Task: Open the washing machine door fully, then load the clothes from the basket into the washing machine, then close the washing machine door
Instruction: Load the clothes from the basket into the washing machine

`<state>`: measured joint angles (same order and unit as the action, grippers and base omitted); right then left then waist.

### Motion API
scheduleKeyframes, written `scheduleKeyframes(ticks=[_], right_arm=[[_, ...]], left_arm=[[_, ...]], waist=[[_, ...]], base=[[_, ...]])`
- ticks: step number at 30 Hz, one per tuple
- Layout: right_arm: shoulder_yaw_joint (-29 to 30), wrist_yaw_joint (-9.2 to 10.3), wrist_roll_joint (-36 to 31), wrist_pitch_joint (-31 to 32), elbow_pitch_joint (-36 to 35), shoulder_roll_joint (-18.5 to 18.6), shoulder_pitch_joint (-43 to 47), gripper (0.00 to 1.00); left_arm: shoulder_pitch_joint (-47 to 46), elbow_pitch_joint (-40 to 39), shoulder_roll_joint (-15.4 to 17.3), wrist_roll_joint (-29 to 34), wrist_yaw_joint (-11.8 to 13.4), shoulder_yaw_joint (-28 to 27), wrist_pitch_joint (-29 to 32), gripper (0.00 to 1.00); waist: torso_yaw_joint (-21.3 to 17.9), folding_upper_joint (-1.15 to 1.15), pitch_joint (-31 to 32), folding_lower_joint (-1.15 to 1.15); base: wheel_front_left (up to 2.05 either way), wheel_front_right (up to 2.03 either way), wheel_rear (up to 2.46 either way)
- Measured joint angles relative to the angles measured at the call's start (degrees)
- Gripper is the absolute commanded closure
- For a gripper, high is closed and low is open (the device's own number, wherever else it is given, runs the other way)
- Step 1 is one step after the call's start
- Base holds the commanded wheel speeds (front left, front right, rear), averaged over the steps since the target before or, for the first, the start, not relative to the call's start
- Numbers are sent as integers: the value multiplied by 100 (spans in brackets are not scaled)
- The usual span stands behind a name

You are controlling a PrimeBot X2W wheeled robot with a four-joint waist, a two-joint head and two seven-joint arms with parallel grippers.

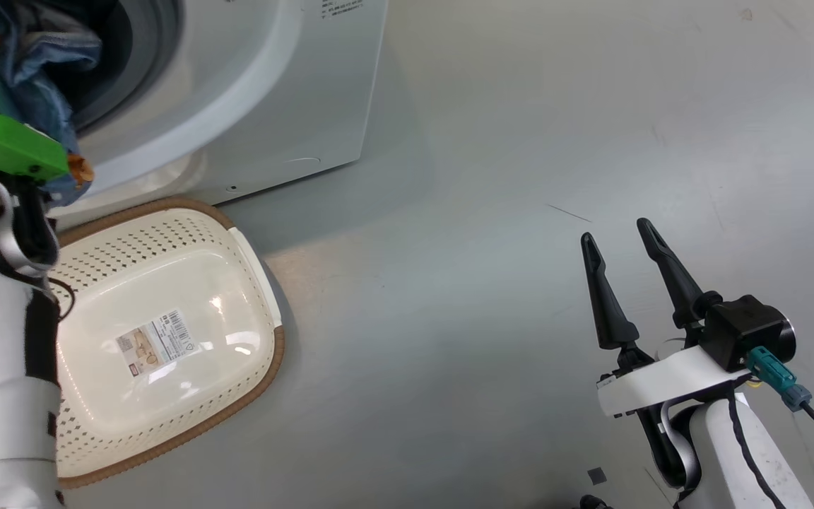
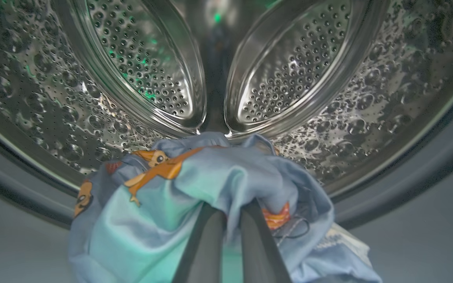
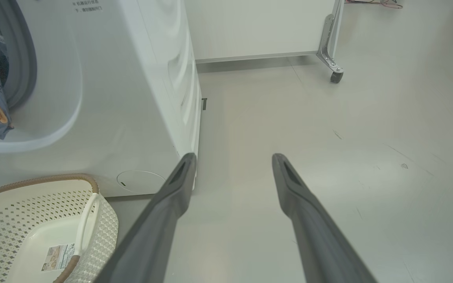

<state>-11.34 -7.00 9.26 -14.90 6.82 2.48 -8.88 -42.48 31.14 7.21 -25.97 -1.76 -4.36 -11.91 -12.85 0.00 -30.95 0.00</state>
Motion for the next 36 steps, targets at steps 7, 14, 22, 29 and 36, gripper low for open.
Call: scheduleKeyframes(ticks=[7, 14, 22, 29, 36], right_arm=[[-153, 0, 137, 0, 8, -7, 7, 0], [-347, -1, 252, 0, 15, -18, 31, 0], [-423, -1, 269, 0, 12, -23, 218, 0], [-415, -1, 278, 0, -16, -31, 365, 0], [-427, -1, 343, 0, -130, -47, 370, 0]], left_arm=[[-400, 247, 575, 227, 183, -121, 267, 100], [-783, 631, 1148, 590, 289, -62, 641, 100], [-1612, 705, 1650, 726, 339, -96, 835, 100], [-2169, 727, 1914, 829, 383, -142, 821, 100], [-2632, 711, 1987, 831, 388, -231, 422, 100]], waist=[[-303, 0, -28, 0], [-676, 0, -148, 0], [-976, 0, -362, 0], [-1177, 0, -620, 0], [-1271, 0, -877, 0]], base=[[0, 0, 0], [0, 0, 0], [0, 0, 0], [0, 0, 0], [0, 0, 0]])
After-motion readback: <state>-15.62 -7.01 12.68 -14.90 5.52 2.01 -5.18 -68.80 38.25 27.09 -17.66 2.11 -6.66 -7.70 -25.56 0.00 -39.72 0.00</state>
